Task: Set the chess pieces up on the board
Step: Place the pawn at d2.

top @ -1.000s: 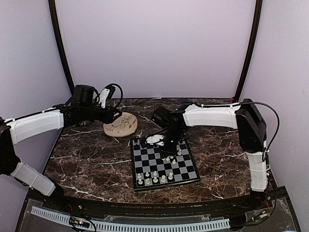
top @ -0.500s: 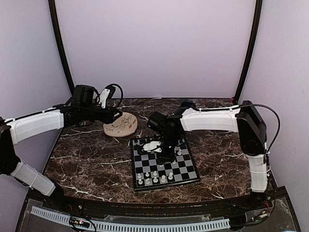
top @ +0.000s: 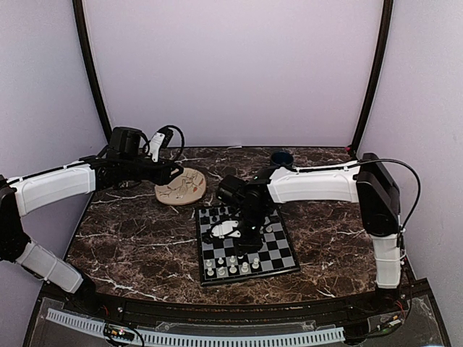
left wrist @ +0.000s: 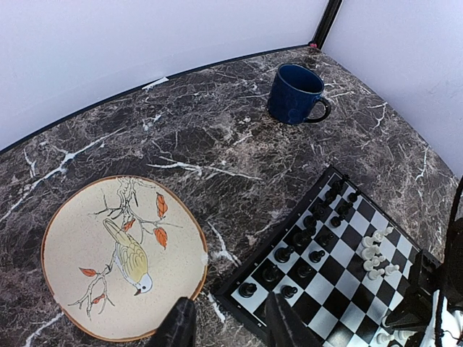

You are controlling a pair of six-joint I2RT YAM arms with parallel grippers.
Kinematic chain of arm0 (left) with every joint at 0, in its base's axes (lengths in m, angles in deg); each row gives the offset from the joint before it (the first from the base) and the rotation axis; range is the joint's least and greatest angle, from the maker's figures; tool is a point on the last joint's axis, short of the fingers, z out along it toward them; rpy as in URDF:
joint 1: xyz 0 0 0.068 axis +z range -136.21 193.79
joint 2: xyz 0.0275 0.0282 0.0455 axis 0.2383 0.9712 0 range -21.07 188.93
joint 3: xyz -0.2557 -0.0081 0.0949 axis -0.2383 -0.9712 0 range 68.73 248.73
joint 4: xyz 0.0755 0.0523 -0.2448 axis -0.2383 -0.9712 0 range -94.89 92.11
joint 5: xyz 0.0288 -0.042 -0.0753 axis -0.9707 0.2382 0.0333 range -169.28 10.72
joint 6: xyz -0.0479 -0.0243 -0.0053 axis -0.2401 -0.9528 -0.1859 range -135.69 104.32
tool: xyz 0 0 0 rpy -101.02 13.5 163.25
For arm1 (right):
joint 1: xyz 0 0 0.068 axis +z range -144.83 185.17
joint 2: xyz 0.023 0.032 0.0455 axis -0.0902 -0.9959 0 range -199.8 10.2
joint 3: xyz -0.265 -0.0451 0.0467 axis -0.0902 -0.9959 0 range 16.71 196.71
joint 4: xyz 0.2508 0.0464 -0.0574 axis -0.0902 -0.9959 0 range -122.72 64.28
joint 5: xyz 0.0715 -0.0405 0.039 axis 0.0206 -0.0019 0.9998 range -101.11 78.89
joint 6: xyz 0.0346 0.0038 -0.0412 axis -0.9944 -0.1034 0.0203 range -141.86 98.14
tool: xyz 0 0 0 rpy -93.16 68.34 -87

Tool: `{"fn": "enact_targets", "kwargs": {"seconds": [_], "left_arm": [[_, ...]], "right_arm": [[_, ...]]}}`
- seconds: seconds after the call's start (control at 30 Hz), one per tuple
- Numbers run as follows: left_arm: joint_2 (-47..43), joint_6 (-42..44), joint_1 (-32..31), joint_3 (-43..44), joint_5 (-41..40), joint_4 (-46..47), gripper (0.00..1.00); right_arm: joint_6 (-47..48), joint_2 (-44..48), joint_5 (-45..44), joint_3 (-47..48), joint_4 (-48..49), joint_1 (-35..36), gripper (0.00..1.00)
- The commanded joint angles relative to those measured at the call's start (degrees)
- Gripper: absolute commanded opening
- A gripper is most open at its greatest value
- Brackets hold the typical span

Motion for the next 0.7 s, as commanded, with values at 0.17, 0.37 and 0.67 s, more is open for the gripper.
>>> {"fn": "enact_targets", "kwargs": {"seconds": [0.17, 0.37, 0.67], "left_arm": [[-0.3, 0.5, -0.1, -0.4, 0.5, 0.3, 0.35], [-0.2, 0.6, -0.1, -0.4, 0.5, 0.3, 0.35], [-0.1, 0.6, -0.1, -0.4, 0.6, 0.3, 0.35]], "right_arm": [[1.0, 2.0, 0.7, -1.5, -1.7, 1.2, 0.02], [1.2, 1.9, 0.1, -2.2, -1.7, 1.6, 0.03], [1.3, 2.4, -1.2, -2.7, -1.5, 1.7, 0.04]]}}
